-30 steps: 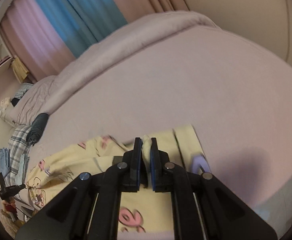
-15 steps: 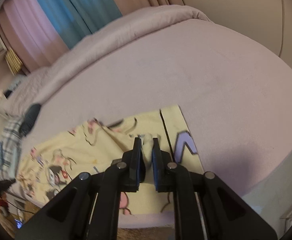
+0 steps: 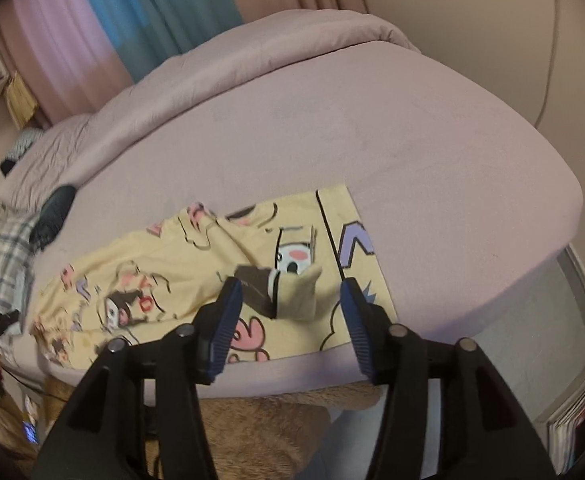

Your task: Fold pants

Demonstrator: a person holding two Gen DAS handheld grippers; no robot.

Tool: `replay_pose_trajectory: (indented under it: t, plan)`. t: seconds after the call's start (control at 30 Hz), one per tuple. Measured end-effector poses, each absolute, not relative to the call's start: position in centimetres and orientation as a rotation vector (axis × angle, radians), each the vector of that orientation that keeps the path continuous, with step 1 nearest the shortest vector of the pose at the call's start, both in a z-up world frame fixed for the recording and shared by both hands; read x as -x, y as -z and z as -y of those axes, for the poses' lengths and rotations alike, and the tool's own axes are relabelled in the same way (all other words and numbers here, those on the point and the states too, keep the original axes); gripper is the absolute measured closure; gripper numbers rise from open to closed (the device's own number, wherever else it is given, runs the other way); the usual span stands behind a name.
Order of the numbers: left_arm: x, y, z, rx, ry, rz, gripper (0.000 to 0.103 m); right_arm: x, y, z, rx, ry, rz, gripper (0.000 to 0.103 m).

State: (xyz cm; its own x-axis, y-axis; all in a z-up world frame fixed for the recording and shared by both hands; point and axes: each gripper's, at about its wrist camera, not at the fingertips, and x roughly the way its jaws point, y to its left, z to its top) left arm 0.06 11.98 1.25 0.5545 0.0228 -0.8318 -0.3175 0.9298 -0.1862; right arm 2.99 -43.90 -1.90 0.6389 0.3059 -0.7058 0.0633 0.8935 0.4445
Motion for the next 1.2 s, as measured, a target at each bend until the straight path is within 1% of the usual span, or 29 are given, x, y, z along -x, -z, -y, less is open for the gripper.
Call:
replay_pose_trajectory:
  t: [0.1, 0.27, 0.3, 0.4, 0.47, 0.57, 0.67, 0.73, 0.8, 0.87, 1.0, 1.1, 1.17, 1.2]
  plan:
    - [-1.7, -0.3, -9.8, 0.344, -0.127, -0.990, 0.066, -3.9, 1.3, 43.7, -0.486, -0.152, -0.860, 0.042]
    - [-3.7, 1.6, -7.3, 0.395, -0.016, -1.049, 0.066, -6.8, 4.0, 41.7, -0.481, -0.139, -1.022, 0.042]
    - [-3.9, 1.9, -7.0, 0.390, -0.009, -1.061, 0.066, -7.2, 4.5, 41.4, -0.474, -0.143, -1.042, 0.044]
    - [-4.5, 2.6, -6.6, 0.374, -0.013, -1.086, 0.066, -7.8, 5.6, 40.3, -0.400, -0.185, -1.087, 0.092]
    - [-5.1, 2.6, -6.5, 0.389, -0.023, -1.090, 0.066, -8.6, 5.9, 39.7, -0.360, -0.219, -1.117, 0.093]
    - [-6.0, 2.3, -5.7, 0.414, -0.006, -1.068, 0.066, -10.4, 4.3, 40.0, -0.295, -0.176, -1.101, 0.093]
    - [-6.8, 2.1, -4.3, 0.402, 0.025, -1.075, 0.066, -11.6, 0.4, 40.3, -0.264, -0.180, -1.002, 0.093]
    - [-7.1, 1.9, -3.4, 0.370, 0.034, -1.075, 0.066, -11.0, -2.1, 39.6, -0.203, -0.208, -0.932, 0.093]
    - [-7.4, 2.1, -2.9, 0.347, 0.040, -1.077, 0.066, -9.7, -2.6, 39.0, -0.147, -0.226, -0.912, 0.093]
    - [-7.7, 2.6, -2.7, 0.341, 0.044, -1.096, 0.066, -7.7, -1.3, 38.1, -0.095, -0.238, -0.941, 0.093]
    - [-8.4, 4.4, -2.3, 0.316, 0.032, -1.170, 0.066, -4.4, 4.4, 38.0, -0.063, -0.241, -1.062, 0.092]
    - [-8.8, 5.8, -2.2, 0.286, 0.002, -1.211, 0.066, -2.8, 7.9, 38.4, -0.142, -0.271, -1.139, 0.083]
    - [-9.0, 6.5, -2.3, 0.275, -0.015, -1.233, 0.066, -2.3, 8.0, 38.6, -0.157, -0.278, -1.142, 0.072]
    - [-8.9, 6.6, -2.4, 0.278, -0.015, -1.237, 0.066, -2.2, 7.8, 38.8, -0.159, -0.276, -1.144, 0.060]
